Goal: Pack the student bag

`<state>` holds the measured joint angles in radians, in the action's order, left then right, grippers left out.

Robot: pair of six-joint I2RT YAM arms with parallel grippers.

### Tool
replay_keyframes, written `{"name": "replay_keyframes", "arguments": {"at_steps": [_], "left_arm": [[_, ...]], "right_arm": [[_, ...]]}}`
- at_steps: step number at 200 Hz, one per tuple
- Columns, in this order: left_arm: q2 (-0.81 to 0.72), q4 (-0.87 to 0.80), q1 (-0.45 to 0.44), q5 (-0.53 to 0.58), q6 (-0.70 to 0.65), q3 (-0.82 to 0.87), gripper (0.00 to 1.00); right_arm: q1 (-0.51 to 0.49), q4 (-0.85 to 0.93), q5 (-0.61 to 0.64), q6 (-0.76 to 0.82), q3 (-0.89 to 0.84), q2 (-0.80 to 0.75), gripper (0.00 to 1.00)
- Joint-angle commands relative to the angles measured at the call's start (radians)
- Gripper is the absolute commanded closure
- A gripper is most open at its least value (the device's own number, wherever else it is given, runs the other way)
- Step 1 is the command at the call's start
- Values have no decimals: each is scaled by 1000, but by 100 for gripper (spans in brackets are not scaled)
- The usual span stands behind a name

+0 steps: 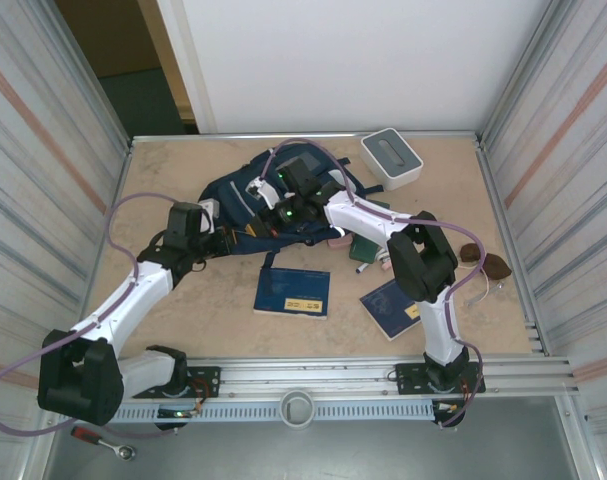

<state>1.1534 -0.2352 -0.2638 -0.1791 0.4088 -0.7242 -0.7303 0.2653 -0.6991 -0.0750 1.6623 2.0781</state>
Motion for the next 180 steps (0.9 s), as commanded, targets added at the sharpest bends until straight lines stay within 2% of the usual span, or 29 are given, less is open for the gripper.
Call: {"name": "replay_keyframes", "arguments": {"at_steps": [1, 44, 128, 159, 180], "left_arm": [[-59, 3, 6, 73, 4, -4, 100], [-69, -48, 73, 96, 46, -20, 100], [-52, -130, 164, 119, 68, -93, 100], [-38, -92, 161, -10, 53, -92, 100], [-35, -66, 136, -110, 33, -91, 100]], "right_arm": [[37, 12, 36, -8, -26, -96, 100], [70, 46, 50, 45, -86, -203, 100], [119, 104, 43, 166, -106, -262, 100], [106, 42, 30, 106, -109, -239, 100], [72, -17, 21, 56, -109, -201, 73]]}}
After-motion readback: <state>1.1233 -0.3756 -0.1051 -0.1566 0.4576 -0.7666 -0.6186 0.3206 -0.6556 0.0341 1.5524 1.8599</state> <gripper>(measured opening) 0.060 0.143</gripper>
